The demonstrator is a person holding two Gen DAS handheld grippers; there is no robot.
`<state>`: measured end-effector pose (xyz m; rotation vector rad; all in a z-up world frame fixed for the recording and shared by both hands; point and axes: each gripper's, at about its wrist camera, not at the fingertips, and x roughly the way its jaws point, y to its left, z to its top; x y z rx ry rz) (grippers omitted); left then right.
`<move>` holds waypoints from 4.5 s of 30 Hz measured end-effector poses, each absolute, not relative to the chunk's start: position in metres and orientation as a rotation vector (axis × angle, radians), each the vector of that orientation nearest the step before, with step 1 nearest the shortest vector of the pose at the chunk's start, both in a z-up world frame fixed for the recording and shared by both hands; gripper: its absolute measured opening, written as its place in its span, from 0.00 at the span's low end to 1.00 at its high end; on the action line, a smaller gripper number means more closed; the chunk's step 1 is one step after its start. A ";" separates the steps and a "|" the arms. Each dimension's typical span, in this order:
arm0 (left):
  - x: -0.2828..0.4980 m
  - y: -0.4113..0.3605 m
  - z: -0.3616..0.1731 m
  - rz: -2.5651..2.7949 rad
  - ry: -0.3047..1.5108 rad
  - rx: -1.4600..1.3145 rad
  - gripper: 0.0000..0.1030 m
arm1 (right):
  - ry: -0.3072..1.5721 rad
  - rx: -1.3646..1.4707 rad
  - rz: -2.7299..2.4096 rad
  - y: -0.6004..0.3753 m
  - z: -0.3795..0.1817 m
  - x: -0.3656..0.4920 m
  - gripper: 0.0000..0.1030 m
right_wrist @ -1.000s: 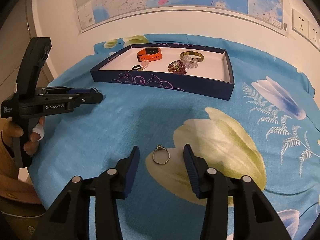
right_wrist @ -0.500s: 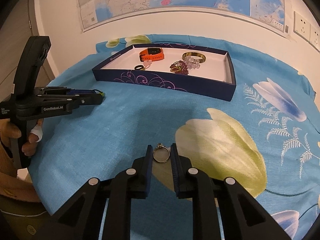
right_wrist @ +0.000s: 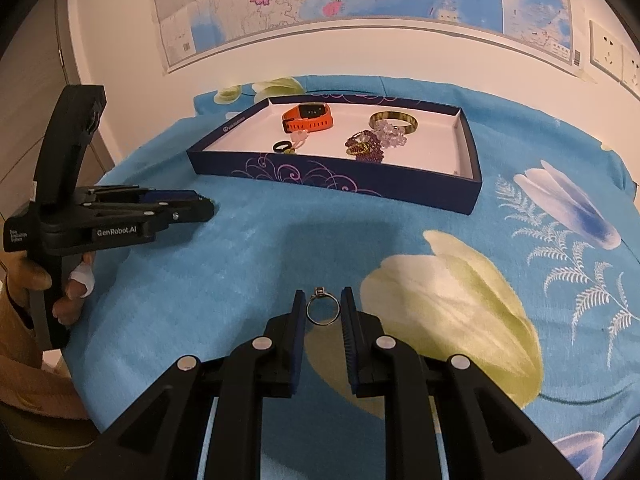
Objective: Organize jewelry
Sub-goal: 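Close the left tool on the green-bead hair tie while the right tool closes on the silver ring, then carry the hair tie with the left tool while the right tool carries the silver ring toward the lid, then lower the green-bead hair tie into the lid with the left tool while the right lowers the silver ring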
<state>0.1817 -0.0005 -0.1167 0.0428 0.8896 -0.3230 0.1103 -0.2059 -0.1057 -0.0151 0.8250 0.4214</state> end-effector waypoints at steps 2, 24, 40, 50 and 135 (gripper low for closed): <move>0.183 -0.001 -0.117 -0.316 0.892 0.048 0.25 | 0.823 -0.010 0.425 -0.205 -0.105 0.113 0.15; 0.174 -0.008 -0.115 -0.353 0.879 0.023 0.15 | 0.809 0.021 0.447 -0.200 -0.100 0.130 0.15; 0.163 -0.005 -0.096 -0.380 0.818 -0.014 0.15 | 0.765 0.030 0.455 -0.200 -0.088 0.136 0.15; 0.163 -0.007 -0.082 -0.396 0.782 -0.029 0.15 | 0.725 0.025 0.461 -0.198 -0.077 0.143 0.15; 0.233 -0.037 -0.063 -0.377 0.726 0.005 0.15 | 0.676 -0.010 0.444 -0.193 -0.062 0.221 0.15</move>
